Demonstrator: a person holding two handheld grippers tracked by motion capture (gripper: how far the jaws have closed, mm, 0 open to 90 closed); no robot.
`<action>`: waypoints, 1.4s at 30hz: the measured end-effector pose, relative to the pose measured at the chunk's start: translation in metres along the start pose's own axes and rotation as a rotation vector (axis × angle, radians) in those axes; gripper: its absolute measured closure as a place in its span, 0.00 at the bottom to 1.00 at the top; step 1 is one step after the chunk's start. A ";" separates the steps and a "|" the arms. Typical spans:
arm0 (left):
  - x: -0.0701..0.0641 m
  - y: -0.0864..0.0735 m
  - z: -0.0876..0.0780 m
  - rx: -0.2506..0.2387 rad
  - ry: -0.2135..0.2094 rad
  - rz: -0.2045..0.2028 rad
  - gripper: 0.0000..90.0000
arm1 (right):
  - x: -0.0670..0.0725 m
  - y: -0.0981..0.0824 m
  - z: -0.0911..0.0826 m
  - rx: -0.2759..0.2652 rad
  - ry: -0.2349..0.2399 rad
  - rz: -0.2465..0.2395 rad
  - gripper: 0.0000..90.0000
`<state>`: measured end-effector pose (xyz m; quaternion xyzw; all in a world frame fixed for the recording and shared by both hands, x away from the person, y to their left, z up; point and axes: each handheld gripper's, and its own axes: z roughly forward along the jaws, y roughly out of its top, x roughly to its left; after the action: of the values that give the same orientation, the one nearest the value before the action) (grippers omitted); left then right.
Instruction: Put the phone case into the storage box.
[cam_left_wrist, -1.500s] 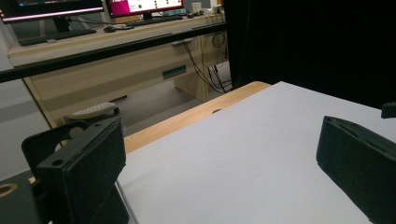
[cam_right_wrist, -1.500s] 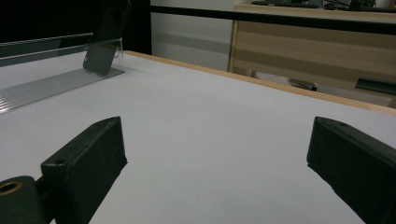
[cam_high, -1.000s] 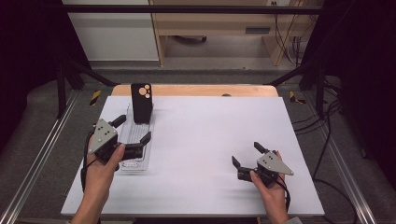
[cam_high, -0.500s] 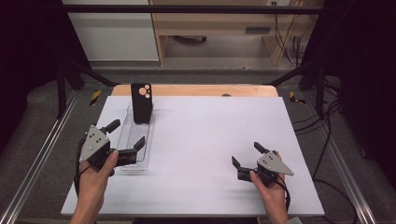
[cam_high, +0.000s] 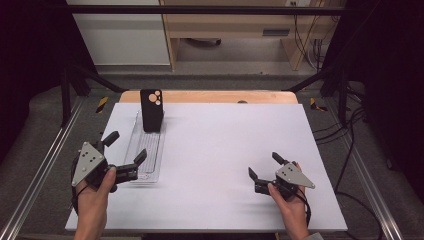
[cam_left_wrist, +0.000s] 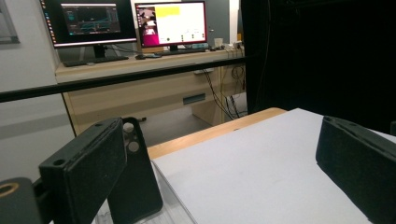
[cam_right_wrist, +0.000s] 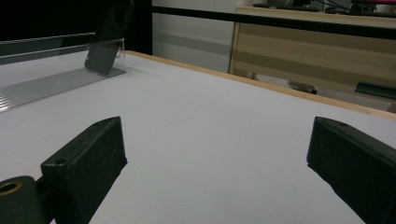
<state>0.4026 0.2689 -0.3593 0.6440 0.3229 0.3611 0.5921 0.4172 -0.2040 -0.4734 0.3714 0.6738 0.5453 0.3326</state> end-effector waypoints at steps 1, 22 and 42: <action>0.001 -0.001 -0.001 -0.004 -0.003 -0.002 0.02 | 0.000 0.000 0.000 0.000 -0.001 0.000 0.05; 0.010 -0.027 -0.024 -0.042 0.009 -0.047 0.02 | -0.018 0.017 -0.030 -0.038 -0.045 0.005 0.03; 0.027 -0.046 -0.047 -0.019 0.038 -0.038 0.02 | -0.039 0.012 -0.056 0.017 -0.049 -0.029 0.03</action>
<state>0.3779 0.3206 -0.4013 0.6252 0.3429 0.3649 0.5987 0.3901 -0.2632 -0.4493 0.3779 0.6755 0.5252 0.3537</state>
